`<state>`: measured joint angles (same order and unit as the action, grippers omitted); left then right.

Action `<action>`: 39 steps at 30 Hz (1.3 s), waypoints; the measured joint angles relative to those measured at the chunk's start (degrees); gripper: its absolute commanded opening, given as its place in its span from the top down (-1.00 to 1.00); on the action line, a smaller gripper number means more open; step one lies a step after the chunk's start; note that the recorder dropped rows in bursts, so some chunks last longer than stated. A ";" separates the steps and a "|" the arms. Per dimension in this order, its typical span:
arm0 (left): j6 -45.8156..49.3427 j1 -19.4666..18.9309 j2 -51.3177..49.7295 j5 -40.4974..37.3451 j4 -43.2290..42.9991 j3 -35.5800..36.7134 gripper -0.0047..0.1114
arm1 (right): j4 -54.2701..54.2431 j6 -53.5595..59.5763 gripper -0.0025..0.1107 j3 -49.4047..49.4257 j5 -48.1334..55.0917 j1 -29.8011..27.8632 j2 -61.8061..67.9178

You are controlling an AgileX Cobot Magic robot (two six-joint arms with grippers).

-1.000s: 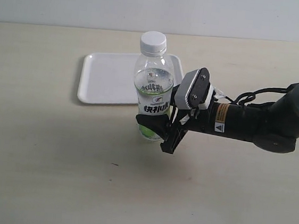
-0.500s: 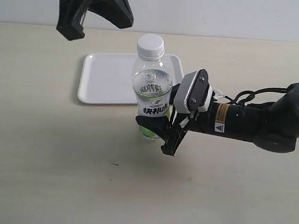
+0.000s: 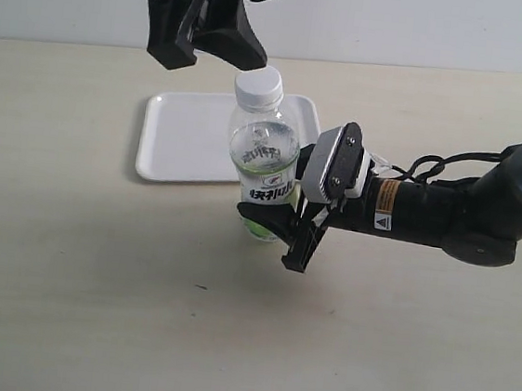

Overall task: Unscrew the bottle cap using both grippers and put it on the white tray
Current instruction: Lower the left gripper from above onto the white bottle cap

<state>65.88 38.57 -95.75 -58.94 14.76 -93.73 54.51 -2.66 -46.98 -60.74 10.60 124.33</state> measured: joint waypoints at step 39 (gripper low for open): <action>-9.59 5.13 -4.68 -2.27 -9.45 -0.13 -0.26 | -1.87 4.63 0.96 -0.13 1.28 0.00 -0.26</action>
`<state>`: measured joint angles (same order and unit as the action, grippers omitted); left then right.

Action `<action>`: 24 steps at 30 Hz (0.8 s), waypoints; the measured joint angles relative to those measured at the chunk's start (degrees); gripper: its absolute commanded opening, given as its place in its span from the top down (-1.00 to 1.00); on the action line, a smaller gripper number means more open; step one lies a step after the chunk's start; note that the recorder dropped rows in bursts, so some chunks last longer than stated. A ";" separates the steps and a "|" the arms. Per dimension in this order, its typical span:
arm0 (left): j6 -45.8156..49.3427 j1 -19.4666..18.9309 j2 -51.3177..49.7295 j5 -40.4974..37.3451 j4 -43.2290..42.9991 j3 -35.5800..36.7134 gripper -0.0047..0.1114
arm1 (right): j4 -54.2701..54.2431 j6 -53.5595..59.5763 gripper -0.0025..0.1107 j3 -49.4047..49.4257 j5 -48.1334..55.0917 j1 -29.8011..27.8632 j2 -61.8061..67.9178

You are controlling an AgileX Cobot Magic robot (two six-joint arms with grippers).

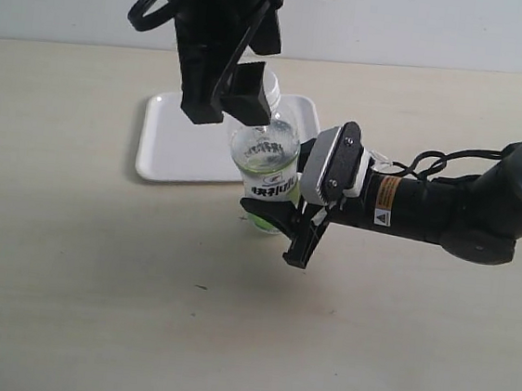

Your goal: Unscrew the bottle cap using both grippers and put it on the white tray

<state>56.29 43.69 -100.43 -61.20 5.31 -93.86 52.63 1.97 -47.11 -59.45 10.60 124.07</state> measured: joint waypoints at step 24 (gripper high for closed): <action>-4.84 0.00 -1.68 -0.11 -5.31 0.00 -0.06 | 0.00 0.23 0.96 0.00 0.00 0.00 0.00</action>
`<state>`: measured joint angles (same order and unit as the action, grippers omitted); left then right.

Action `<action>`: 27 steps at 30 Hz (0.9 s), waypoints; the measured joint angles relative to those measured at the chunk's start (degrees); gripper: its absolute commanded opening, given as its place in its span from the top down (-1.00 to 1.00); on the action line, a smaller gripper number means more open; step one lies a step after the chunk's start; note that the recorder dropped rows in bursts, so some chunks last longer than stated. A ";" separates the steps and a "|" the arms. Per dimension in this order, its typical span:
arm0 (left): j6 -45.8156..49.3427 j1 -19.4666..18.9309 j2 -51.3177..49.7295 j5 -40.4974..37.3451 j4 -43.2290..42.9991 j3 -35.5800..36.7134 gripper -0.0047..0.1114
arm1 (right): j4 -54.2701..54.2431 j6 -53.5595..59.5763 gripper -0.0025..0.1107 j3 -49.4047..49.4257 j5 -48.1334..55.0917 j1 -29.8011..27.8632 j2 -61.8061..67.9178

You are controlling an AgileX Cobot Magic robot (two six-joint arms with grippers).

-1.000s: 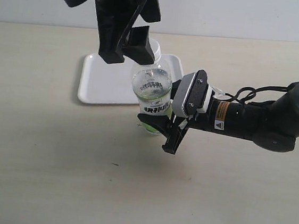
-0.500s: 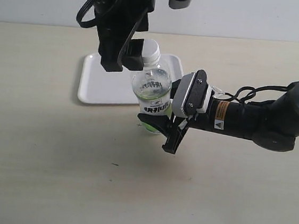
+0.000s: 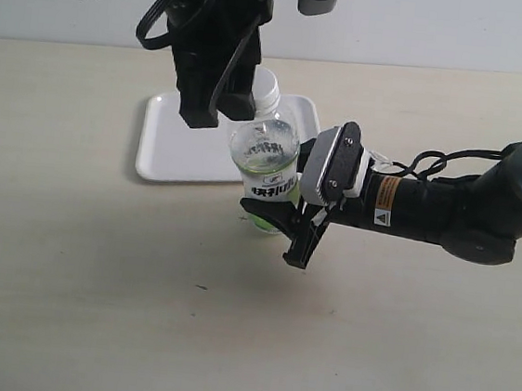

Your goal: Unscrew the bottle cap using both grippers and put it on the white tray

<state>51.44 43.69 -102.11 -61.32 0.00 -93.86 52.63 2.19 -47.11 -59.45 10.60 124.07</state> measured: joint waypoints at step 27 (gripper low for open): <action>-0.28 0.00 0.00 0.12 3.76 0.00 0.92 | 0.21 0.30 0.96 0.00 0.00 0.00 0.00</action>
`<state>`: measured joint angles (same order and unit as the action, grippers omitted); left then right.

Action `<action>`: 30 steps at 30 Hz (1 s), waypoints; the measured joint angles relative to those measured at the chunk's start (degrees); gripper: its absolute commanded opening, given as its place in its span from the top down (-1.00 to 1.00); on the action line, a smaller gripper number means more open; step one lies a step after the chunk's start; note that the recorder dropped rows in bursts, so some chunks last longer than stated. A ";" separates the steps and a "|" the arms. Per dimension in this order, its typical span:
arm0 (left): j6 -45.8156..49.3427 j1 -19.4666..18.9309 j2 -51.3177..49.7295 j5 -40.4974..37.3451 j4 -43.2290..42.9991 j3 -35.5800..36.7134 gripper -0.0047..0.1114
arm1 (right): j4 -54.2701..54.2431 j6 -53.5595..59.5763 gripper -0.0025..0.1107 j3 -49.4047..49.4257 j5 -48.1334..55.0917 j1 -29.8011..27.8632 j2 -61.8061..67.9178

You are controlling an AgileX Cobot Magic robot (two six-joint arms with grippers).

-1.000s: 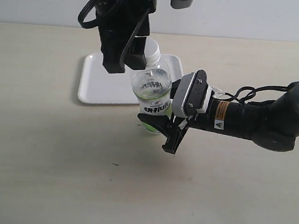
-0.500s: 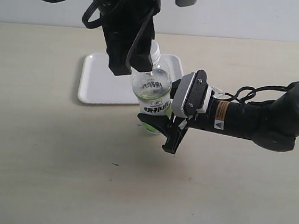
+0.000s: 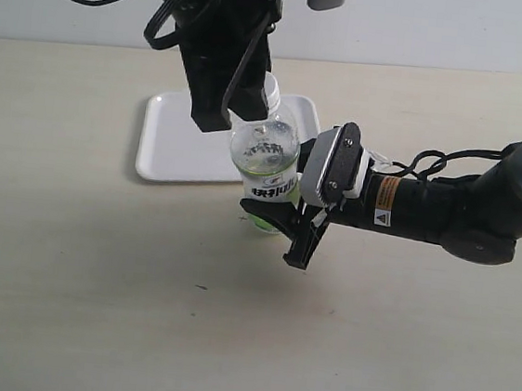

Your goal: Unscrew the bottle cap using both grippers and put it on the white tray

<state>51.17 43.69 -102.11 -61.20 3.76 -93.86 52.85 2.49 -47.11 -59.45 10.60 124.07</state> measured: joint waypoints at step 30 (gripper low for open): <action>-43.29 0.00 0.00 0.45 3.40 -0.15 0.92 | 0.00 0.03 0.96 0.00 0.12 0.00 -0.02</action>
<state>7.88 43.69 -102.11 -60.74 7.17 -94.01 52.85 2.52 -47.11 -59.33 10.60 124.05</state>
